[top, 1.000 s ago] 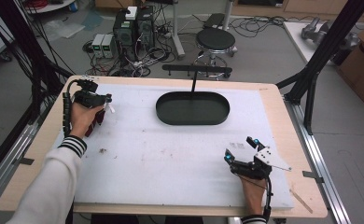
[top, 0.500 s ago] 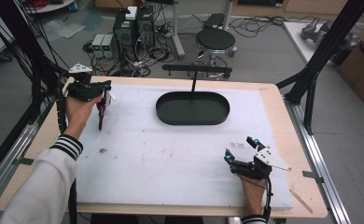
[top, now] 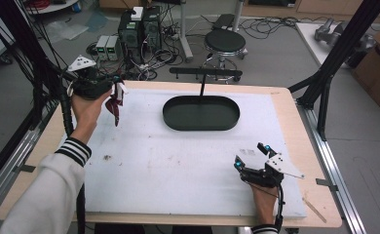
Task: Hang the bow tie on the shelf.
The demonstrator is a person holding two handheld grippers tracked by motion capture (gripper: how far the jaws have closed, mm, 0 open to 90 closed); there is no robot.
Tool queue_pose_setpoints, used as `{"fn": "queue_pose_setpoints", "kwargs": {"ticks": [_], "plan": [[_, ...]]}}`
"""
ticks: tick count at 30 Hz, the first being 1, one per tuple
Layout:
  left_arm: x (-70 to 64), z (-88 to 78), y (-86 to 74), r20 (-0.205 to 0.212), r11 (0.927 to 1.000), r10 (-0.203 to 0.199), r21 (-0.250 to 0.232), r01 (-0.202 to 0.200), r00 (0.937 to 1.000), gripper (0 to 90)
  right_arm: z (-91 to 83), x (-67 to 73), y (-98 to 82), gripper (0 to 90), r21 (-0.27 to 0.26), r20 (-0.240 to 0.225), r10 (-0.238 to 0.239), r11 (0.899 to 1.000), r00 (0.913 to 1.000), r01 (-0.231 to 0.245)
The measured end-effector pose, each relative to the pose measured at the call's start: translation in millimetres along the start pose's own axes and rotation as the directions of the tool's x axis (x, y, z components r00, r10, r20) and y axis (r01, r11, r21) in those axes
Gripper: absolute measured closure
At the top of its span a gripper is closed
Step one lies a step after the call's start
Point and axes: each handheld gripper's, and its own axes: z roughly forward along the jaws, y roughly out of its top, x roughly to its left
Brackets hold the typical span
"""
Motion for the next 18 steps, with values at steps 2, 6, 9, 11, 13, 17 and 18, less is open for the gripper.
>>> {"fn": "queue_pose_setpoints", "kwargs": {"ticks": [2,6,9,11,13,17,18], "plan": [[-7.0,3.4,3.0,0.01,0.9999,0.008,-0.01,-0.008,0.9999,85.3,0.0,0.0,0.0,3.0,0.0,0.0,0.0,1.0,1.0,0.0],[-19.8,10.5,7.3,0.037,0.9992,0.018,-0.035,-0.017,0.9991,85.4,0.0,0.1,0.0,3.0,0.0,0.001,0.0,1.0,1.0,0.0],[-29.7,16.7,9.7,0.043,0.9986,0.027,-0.046,-0.025,0.9987,85.3,0.0,0.1,0.0,3.0,0.001,0.003,-0.002,1.0,1.0,0.002],[-35.8,20.5,11.6,0.053,0.9983,0.027,-0.054,-0.024,0.9983,85.3,0.0,0.2,0.0,3.1,0.001,0.002,-0.003,1.0,1.0,0.003],[-41.9,24.5,13.9,0.062,0.9981,0.033,-0.055,-0.029,0.9976,85.3,0.0,0.1,0.0,3.1,0.0,0.001,0.0,1.0,1.0,0.0],[-51.7,32.3,17.5,0.071,0.9974,0.052,-0.053,-0.049,0.9961,85.3,-0.1,0.1,0.0,3.0,0.001,0.003,-0.002,1.0,1.0,0.002],[-53.7,34.5,18.1,0.075,0.9974,0.056,-0.049,-0.052,0.9956,85.3,0.0,0.1,0.0,3.0,0.001,0.003,-0.004,1.0,1.0,0.004]]}}
